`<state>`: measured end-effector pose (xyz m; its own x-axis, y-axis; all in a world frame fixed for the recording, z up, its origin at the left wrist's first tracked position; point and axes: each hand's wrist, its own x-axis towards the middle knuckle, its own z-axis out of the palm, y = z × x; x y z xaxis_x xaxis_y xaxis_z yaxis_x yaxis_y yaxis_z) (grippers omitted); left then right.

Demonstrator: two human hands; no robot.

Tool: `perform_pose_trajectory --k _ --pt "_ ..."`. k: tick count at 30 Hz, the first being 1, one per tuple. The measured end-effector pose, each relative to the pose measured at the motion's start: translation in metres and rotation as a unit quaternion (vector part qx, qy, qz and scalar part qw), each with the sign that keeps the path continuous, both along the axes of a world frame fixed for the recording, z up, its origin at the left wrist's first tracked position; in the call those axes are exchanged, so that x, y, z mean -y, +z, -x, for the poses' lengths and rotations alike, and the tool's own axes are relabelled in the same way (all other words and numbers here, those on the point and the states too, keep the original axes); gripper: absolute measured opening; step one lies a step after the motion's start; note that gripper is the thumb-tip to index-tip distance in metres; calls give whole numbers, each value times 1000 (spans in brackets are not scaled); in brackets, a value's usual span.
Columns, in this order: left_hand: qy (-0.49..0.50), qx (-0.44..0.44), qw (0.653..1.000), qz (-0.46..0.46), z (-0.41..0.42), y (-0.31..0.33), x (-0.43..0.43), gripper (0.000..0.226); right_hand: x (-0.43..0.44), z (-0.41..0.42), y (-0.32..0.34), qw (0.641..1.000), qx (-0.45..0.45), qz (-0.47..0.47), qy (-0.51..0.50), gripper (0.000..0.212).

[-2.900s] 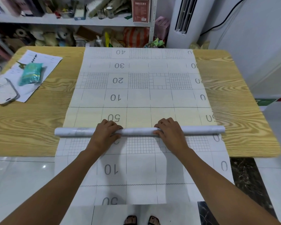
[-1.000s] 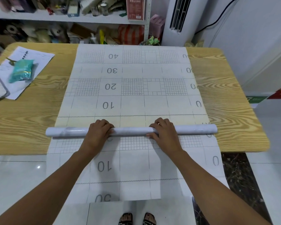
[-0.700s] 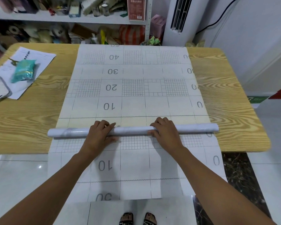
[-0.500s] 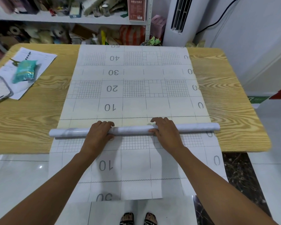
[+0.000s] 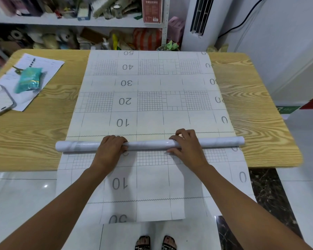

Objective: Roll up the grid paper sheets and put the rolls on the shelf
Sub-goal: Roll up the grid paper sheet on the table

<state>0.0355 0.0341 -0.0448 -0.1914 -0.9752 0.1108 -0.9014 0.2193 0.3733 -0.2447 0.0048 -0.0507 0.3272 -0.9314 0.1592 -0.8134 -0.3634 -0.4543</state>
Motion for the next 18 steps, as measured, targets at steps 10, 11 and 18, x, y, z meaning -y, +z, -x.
perform_pose_trajectory --k 10,11,18 --pt "-1 80 997 14 0 1 0 35 -1 -1 1 1000 -4 15 8 36" --pt "-4 87 996 6 0 2 1 45 -2 -1 2 1000 -5 17 7 33" --pt "11 63 998 -7 -3 2 -3 53 1 -1 4 999 -40 2 5 30"
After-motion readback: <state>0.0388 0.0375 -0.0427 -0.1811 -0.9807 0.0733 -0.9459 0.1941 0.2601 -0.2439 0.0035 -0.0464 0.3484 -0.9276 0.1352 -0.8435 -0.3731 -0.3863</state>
